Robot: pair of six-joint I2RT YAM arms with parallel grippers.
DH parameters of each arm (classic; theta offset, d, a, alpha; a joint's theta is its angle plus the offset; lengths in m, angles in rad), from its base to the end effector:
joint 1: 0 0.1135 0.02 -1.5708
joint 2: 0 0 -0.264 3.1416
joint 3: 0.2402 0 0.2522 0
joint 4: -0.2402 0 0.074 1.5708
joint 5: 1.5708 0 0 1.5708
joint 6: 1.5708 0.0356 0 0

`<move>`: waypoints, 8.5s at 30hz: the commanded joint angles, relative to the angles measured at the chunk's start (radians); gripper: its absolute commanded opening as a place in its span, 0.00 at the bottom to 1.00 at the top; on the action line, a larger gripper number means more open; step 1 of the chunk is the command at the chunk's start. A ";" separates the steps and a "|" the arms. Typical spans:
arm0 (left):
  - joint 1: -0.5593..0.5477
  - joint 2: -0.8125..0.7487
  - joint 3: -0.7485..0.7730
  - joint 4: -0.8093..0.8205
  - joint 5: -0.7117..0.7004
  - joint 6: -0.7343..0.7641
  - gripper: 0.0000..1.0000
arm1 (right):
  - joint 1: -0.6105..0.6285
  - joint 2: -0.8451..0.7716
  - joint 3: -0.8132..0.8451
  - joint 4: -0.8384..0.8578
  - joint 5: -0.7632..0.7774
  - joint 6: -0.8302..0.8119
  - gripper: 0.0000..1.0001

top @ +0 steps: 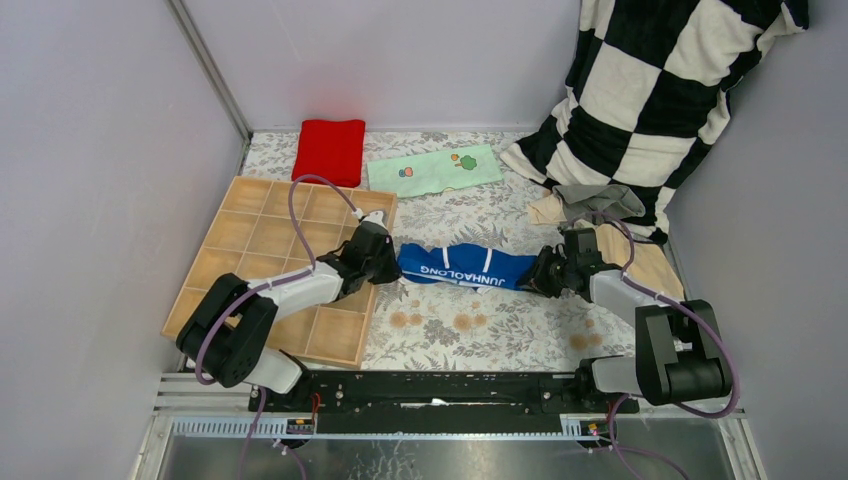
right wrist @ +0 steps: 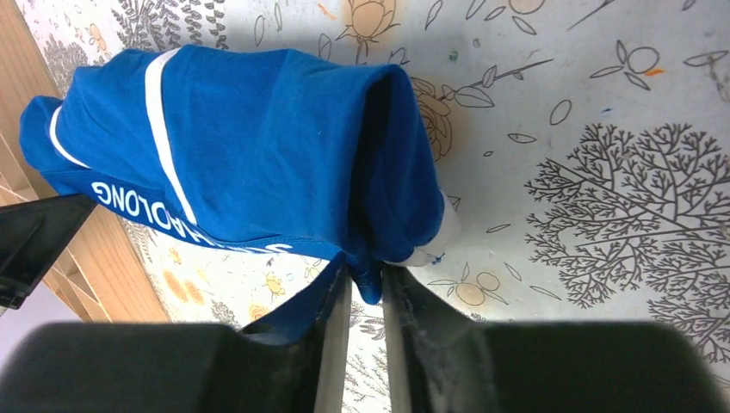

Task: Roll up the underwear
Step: Flatten out the underwear at the center of the board, then fold the underwear at the center of the board.

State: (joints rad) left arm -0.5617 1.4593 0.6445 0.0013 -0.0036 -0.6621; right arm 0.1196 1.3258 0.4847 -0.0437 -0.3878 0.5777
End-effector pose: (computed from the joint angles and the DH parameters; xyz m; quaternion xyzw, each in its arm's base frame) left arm 0.2350 -0.1478 0.1591 -0.0473 0.9280 -0.2110 0.3036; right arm 0.2285 0.0410 0.1443 0.1467 0.9147 0.2833 0.2482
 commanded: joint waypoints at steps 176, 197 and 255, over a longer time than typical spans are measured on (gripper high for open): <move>-0.083 -0.074 -0.230 0.153 -0.001 -0.152 0.12 | 0.673 0.890 1.227 -0.431 0.475 0.032 0.00; -0.111 -0.205 -0.348 0.150 0.092 -0.144 0.52 | 0.669 0.875 1.243 -0.422 0.460 0.039 0.00; -0.504 -0.081 0.298 -0.338 -0.177 0.008 0.00 | 0.454 0.103 0.547 -0.155 0.421 0.155 0.00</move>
State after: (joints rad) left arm -1.0115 1.3212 0.8837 -0.3336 -0.1516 -0.6449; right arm 0.6098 1.4910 1.0554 -0.2047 0.0174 0.7422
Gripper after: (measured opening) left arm 0.006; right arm 0.011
